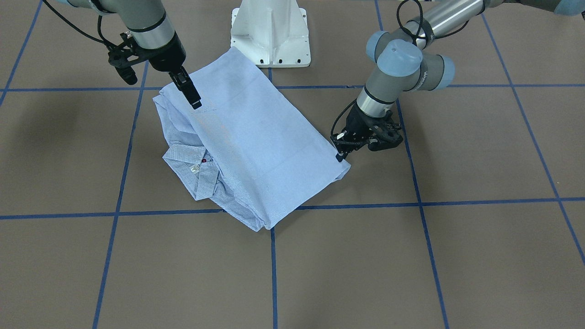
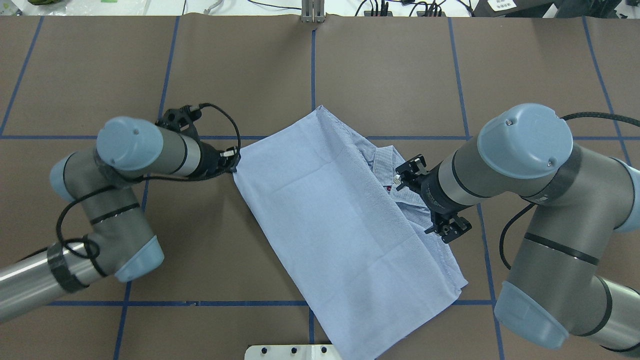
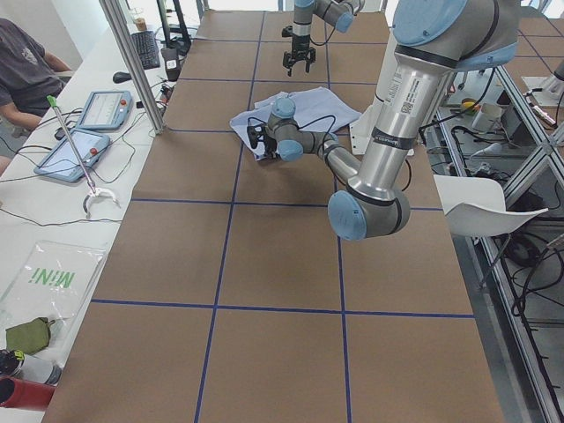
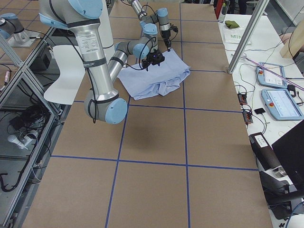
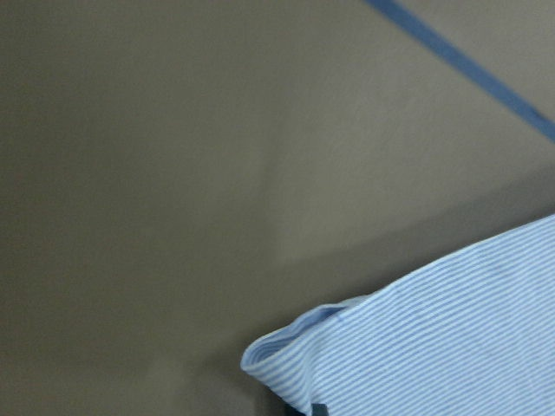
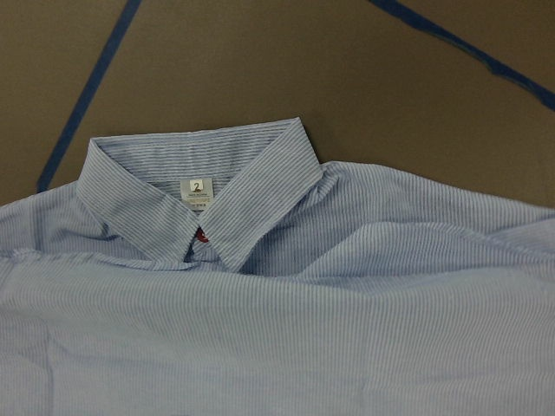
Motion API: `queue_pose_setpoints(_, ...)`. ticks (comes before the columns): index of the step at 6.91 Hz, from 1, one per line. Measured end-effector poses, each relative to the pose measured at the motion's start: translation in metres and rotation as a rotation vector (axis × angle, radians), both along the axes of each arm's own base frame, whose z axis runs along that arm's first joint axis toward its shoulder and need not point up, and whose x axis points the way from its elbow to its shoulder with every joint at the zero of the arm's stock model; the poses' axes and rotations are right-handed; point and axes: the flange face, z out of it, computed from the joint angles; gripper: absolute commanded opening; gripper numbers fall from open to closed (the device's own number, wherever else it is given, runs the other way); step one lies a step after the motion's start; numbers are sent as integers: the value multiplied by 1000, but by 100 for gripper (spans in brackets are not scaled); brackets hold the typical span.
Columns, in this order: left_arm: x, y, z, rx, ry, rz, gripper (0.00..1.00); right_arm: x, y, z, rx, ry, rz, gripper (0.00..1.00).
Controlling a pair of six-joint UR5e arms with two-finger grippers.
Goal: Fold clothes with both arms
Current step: 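Release the shirt and pull both grippers back from it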
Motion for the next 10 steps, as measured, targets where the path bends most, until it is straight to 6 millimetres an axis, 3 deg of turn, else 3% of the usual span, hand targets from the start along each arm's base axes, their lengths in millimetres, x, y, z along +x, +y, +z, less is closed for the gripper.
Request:
queue_pose_setpoints(1,0,-58,-8,33,-32,-41,0,1,-1,0,0,0,3,100)
queue_pose_setpoints(3,9,-153,-18,89,-58,-106,88,3,-4,-2,9,0,13,100)
queue_pose_setpoints(4,10,-175,-22,116,-64,-124,89,2,-6,-5,23,1,24,100)
queue_pose_setpoints(5,4,-180,-29,139,-56,-128,89,-2,-10,-10,55,9,45,100)
queue_pose_setpoints(6,-11,-167,-31,153,-26,-110,89,-15,-10,-15,96,21,55,100)
queue_pose_setpoints(7,-35,-140,-25,158,11,-78,89,-40,3,-19,141,41,47,100)
queue_pose_setpoints(8,-59,-115,-27,154,23,-61,89,-69,29,-19,197,65,36,100)
queue_pose_setpoints(10,-81,-92,-37,135,13,-52,89,-113,81,-14,232,55,64,100)
